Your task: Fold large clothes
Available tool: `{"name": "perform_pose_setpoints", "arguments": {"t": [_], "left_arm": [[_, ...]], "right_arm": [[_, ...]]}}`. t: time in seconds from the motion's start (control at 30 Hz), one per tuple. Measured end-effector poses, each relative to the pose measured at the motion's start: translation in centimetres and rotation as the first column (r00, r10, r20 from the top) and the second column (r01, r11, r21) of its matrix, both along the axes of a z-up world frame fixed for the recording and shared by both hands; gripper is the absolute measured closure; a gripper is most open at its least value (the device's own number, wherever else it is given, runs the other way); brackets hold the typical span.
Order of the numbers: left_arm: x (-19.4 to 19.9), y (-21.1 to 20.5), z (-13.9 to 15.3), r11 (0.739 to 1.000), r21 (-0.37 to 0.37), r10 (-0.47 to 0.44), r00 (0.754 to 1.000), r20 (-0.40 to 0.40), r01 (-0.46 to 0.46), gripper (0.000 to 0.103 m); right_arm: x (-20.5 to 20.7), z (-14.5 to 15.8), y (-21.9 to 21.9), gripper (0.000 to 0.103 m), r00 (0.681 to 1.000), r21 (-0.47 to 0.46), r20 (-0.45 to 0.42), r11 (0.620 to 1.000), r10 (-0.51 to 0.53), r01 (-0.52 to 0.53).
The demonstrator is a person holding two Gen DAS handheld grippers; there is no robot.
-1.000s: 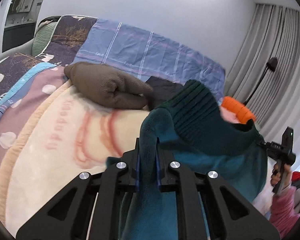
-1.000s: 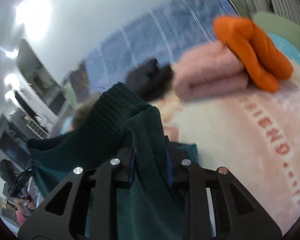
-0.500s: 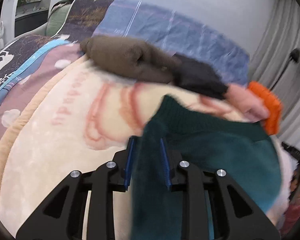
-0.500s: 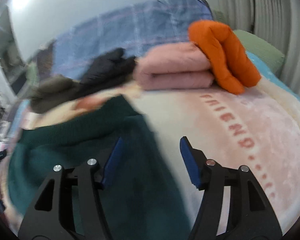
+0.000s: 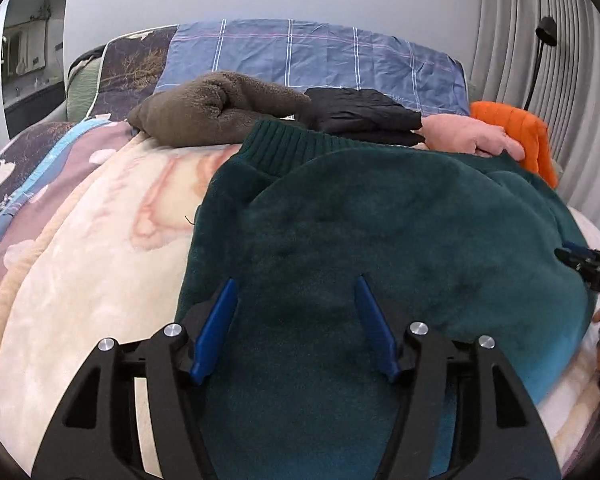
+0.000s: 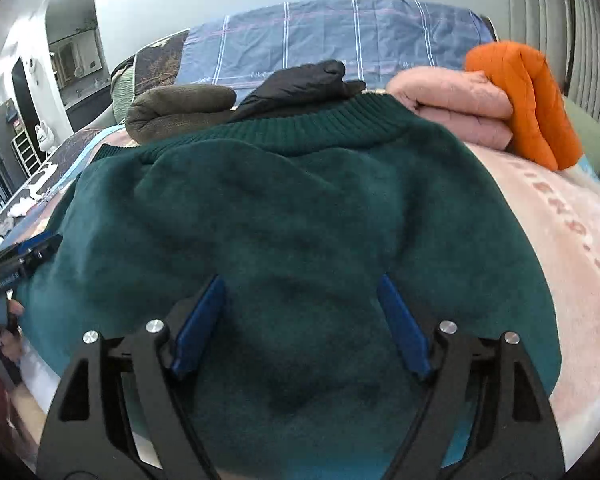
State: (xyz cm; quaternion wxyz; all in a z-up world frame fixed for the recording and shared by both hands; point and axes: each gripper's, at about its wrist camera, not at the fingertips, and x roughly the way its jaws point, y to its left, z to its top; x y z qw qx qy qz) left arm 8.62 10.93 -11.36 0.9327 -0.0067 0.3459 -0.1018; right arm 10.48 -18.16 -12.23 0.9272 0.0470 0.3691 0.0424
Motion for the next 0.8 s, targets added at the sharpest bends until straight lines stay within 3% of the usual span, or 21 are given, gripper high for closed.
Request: {"name": "perform_pose_setpoints", "arguments": {"t": [0.2,0.3,0.37,0.43,0.53,0.6,0.67,0.73,0.8], "left_arm": [[0.0,-0.5,0.3,0.999,0.024,0.028,0.999,0.017,-0.028,0.038],[-0.8,-0.9,1.6,0.996,0.038,0.075,0.995,0.062,-0.078,0.039],[-2.2,-1.3,3.0,0.998,0.014,0.058,0.992,0.115,-0.060,0.039],[-2.9,-1.9,4.0,1.000,0.016,0.016,0.989,0.147,-0.018,0.039],[-3.9,-3.3,4.6,0.997,0.062,-0.053,0.983,0.177,0.042,0.039],[-3.2,-3.9,3.4,0.995,0.100,-0.043,0.992,0.123,0.030,0.039],[-1.7,-3.7,0.4,0.995,0.102,0.003,1.000,0.026,-0.005,0.038],[-2.1,-4.1,-0.2,0.991,0.137,0.003,0.999,0.043,-0.009,0.038],[-2.2,-4.8,-0.1,0.980,0.198,0.007,0.999,0.049,-0.016,0.038]], "right_arm": [[-0.8,0.1,0.2,0.022,0.999,0.002,0.028,1.000,-0.024,0.024],[-2.3,1.5,-0.7,0.031,0.991,0.090,0.074,0.991,-0.110,0.103],[-3.9,3.3,-1.3,0.036,0.979,0.152,0.139,0.980,-0.148,0.127],[-5.0,5.0,-0.8,0.038,0.974,0.146,0.189,0.985,-0.122,0.095],[-6.2,6.4,1.8,0.043,0.981,0.113,0.192,0.993,0.017,-0.040],[-6.3,5.4,3.7,0.043,0.984,0.075,0.160,0.993,0.077,-0.090],[-4.9,2.0,5.6,0.042,0.992,0.044,0.008,0.991,0.125,-0.125],[-4.7,-0.8,6.0,0.041,0.993,0.016,0.015,0.993,0.118,-0.118],[-5.0,-0.6,6.3,0.041,0.993,-0.004,0.016,0.993,0.115,-0.115]]}}
